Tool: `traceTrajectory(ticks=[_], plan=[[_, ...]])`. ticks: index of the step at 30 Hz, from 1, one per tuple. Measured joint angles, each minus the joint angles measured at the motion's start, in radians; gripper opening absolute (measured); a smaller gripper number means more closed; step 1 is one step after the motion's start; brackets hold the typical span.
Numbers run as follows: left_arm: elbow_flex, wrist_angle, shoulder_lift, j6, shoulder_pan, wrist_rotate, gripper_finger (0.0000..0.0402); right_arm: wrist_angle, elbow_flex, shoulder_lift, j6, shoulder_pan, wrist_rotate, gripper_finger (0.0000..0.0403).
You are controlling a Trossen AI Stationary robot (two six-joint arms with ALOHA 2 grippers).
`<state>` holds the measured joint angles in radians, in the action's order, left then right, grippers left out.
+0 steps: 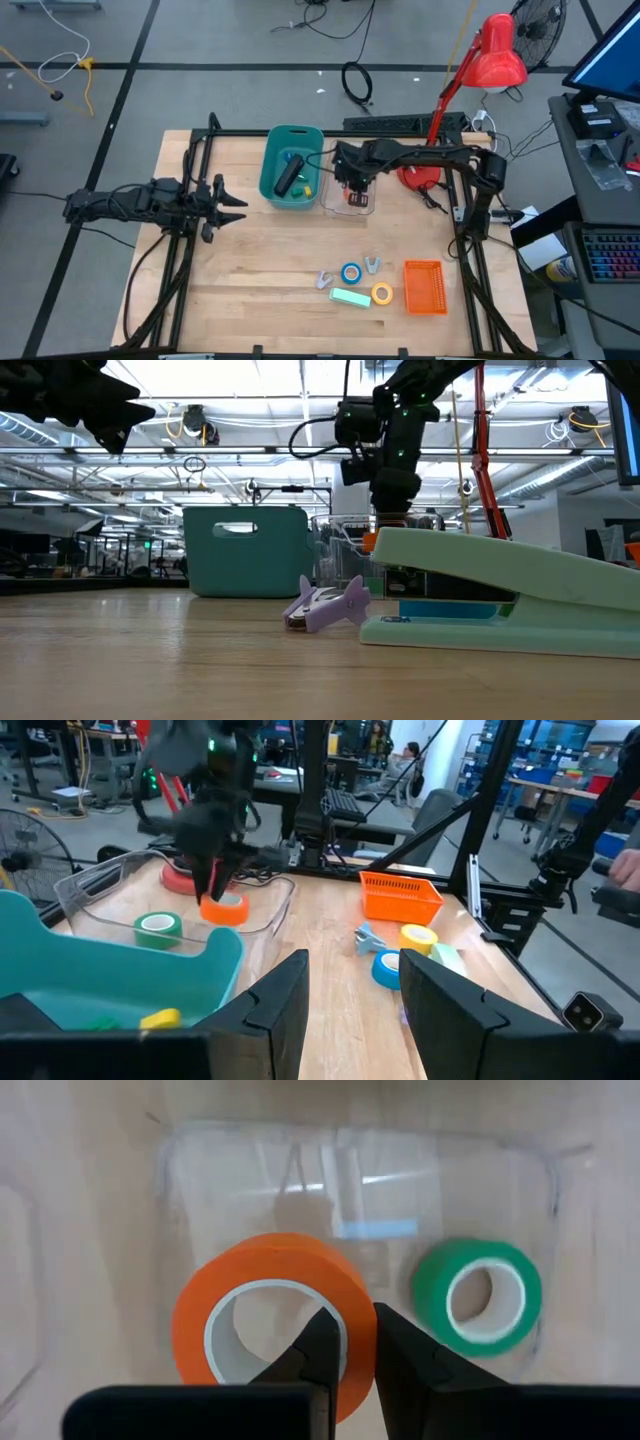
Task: Pick and place Stapler, Stapler remover, tape
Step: Put the orange tape into the transparent bin
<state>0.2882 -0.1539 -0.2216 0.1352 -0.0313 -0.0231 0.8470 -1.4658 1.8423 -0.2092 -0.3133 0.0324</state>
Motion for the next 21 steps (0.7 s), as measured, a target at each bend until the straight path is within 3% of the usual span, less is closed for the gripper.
traceTrajectory(ticks=[13, 21], plan=[[0.0, 0.0, 0.0, 0.006, 0.0, 0.007, 0.0157, 0.026, 0.003, 0.054, -0.132, 0.001, 0.019, 0.0034], [0.0, -0.002, 0.0, 0.005, 0.0, 0.008, 0.0157, 0.01, 0.003, 0.055, -0.205, 0.001, 0.019, 0.0061]])
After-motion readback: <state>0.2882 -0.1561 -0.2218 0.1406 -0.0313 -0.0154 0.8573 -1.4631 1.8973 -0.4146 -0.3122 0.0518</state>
